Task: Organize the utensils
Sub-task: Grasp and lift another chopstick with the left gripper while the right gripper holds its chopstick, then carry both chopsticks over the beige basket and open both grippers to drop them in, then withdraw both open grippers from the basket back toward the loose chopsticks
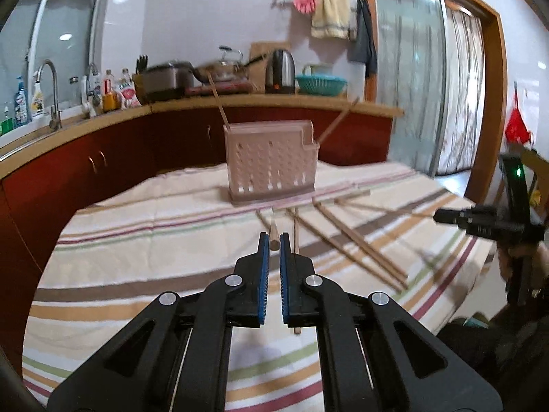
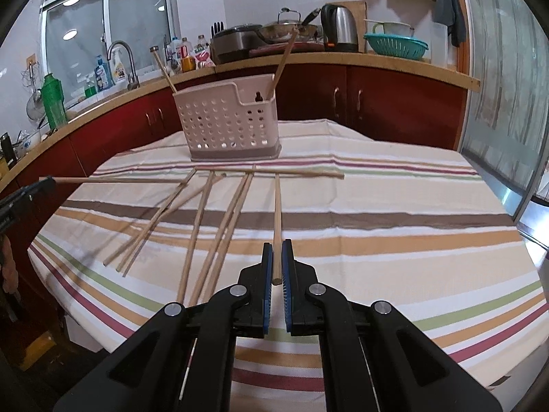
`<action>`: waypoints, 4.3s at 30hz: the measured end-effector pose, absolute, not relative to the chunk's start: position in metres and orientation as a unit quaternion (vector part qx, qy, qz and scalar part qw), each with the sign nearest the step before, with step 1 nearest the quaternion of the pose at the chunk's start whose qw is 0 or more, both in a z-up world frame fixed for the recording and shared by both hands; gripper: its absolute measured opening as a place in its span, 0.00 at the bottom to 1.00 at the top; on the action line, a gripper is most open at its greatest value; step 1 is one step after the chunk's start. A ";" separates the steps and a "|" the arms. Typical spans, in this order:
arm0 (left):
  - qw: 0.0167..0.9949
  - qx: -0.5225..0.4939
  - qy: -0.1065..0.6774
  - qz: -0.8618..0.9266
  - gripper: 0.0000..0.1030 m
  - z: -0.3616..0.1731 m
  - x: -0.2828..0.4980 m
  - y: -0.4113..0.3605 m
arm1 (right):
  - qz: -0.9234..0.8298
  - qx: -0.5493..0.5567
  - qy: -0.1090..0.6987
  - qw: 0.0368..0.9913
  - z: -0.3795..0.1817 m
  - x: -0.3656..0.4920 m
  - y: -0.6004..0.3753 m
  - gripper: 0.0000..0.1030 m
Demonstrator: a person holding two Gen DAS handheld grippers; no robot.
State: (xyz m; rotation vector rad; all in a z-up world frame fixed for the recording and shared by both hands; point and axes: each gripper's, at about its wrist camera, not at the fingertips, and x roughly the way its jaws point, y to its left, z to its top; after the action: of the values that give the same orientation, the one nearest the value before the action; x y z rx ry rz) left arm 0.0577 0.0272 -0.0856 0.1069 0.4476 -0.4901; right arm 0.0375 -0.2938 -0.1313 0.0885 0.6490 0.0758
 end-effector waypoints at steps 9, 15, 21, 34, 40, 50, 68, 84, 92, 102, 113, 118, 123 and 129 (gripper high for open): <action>0.957 0.031 0.186 -0.220 0.06 -0.063 0.059 0.033 | 0.041 0.043 0.304 0.951 -0.114 0.041 -0.292 0.06; 0.961 0.016 0.181 -0.209 0.06 -0.060 0.066 0.038 | 0.044 0.048 0.291 0.955 -0.103 0.042 -0.293 0.06; 0.962 0.001 0.175 -0.208 0.06 -0.052 0.070 0.043 | 0.043 0.046 0.277 0.959 -0.089 0.042 -0.292 0.06; 0.967 -0.007 0.156 -0.203 0.06 -0.034 0.076 0.040 | 0.047 0.047 0.236 0.969 -0.059 0.043 -0.292 0.06; 0.968 -0.017 0.148 -0.205 0.06 -0.023 0.082 0.036 | 0.055 0.050 0.219 0.973 -0.047 0.048 -0.290 0.06; 0.968 -0.030 0.113 -0.224 0.06 0.012 0.100 0.026 | 0.077 0.054 0.167 0.981 -0.010 0.059 -0.288 0.06; 0.970 -0.030 0.031 -0.238 0.06 0.086 0.181 -0.003 | 0.075 0.037 0.067 0.994 0.062 0.145 -0.289 0.06; 0.967 -0.053 0.093 -0.231 0.06 0.046 0.274 -0.018 | 0.071 0.049 0.122 0.989 0.018 0.221 -0.282 0.06; 0.961 -0.055 0.142 -0.232 0.06 0.005 0.287 -0.024 | 0.071 0.048 0.124 0.989 0.017 0.216 -0.282 0.06; 0.956 -0.063 0.179 -0.223 0.17 -0.018 0.294 -0.025 | 0.076 0.047 0.166 0.982 -0.005 0.235 -0.275 0.06; 0.957 -0.080 0.177 -0.214 0.70 -0.015 0.271 -0.018 | 0.050 0.060 0.148 0.986 0.004 0.210 -0.284 0.54; 0.961 -0.077 0.171 -0.204 0.76 -0.016 0.239 -0.011 | 0.036 0.046 0.136 0.989 0.005 0.176 -0.284 0.54; 0.966 -0.058 0.173 -0.183 0.76 -0.031 0.201 -0.006 | 0.028 0.042 0.157 0.986 -0.021 0.136 -0.282 0.54; 0.966 -0.041 0.199 -0.161 0.76 -0.071 0.152 -0.001 | 0.024 0.045 0.223 0.973 -0.087 0.098 -0.277 0.47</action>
State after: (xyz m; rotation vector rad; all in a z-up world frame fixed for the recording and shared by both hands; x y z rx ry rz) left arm 0.1517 -0.0006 -0.0706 -0.0838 0.4028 -0.3249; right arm 0.0977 -0.2775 -0.0869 0.0905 0.4508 0.0487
